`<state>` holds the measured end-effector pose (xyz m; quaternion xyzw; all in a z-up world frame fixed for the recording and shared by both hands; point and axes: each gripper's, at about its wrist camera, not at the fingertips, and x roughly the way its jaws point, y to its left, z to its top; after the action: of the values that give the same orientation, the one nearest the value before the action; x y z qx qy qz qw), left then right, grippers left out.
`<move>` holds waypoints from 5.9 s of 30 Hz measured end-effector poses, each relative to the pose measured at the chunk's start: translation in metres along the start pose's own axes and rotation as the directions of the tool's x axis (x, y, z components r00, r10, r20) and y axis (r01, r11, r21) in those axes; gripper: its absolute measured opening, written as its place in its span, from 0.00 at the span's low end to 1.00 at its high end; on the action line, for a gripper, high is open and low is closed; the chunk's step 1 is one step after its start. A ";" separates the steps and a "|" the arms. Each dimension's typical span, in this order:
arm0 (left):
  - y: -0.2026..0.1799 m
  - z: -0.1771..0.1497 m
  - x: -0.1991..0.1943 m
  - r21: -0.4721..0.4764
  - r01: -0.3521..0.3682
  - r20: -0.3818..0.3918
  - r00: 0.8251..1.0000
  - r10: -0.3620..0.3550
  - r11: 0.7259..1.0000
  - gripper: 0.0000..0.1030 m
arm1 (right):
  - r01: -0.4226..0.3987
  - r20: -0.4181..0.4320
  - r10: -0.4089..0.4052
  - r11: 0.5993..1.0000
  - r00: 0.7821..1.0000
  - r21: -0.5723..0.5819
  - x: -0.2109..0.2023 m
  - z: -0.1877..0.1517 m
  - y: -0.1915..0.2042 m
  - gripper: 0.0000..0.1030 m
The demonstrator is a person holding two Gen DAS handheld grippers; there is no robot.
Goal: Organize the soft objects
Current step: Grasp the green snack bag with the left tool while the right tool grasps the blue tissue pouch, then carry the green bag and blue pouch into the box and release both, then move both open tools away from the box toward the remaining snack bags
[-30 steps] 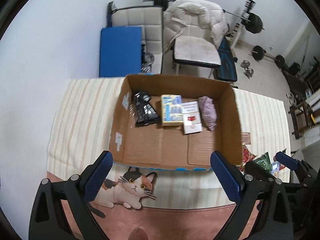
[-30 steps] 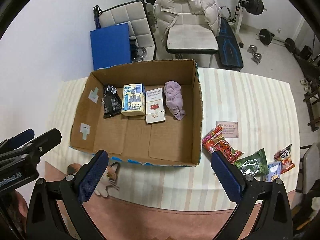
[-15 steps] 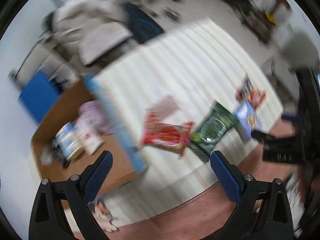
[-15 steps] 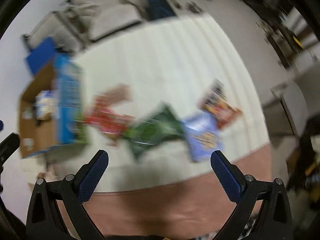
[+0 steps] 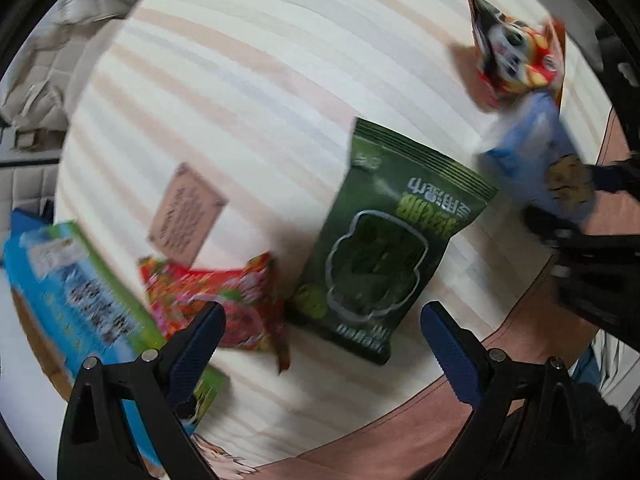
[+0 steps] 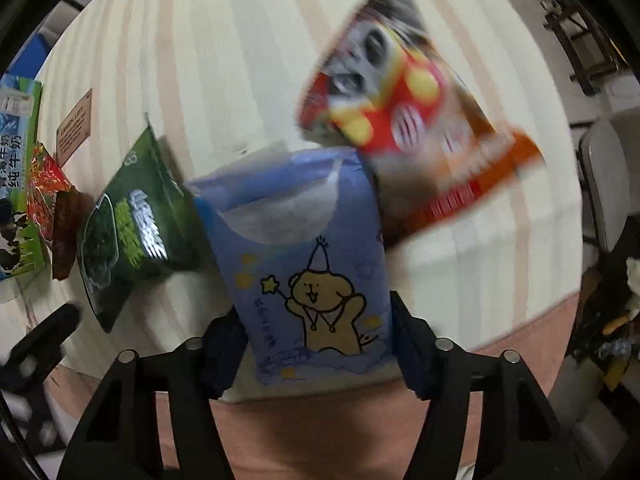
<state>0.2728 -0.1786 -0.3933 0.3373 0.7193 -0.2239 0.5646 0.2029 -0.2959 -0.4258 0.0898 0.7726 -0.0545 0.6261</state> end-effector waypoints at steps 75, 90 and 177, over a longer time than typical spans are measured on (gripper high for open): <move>0.347 -0.346 0.007 -0.817 0.320 0.260 0.947 -0.188 0.479 0.34 | -0.341 0.033 0.378 0.866 0.925 -0.366 -0.155 -0.016 0.424 0.35; 0.365 -0.337 0.081 -0.816 0.288 0.112 0.930 -0.351 0.502 0.35 | -0.329 -0.097 0.315 0.890 0.944 -0.316 -0.064 0.000 0.482 0.35; 0.113 -0.043 -0.010 -0.562 0.168 0.083 0.986 -0.147 0.810 0.92 | -0.085 0.291 0.060 0.994 0.955 0.075 -0.150 -0.010 -0.026 1.00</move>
<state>0.3291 -0.0749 -0.3658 0.0892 0.7685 -0.0520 0.6314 0.2182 -0.3304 -0.2777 0.1363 0.6664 -0.0776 0.7289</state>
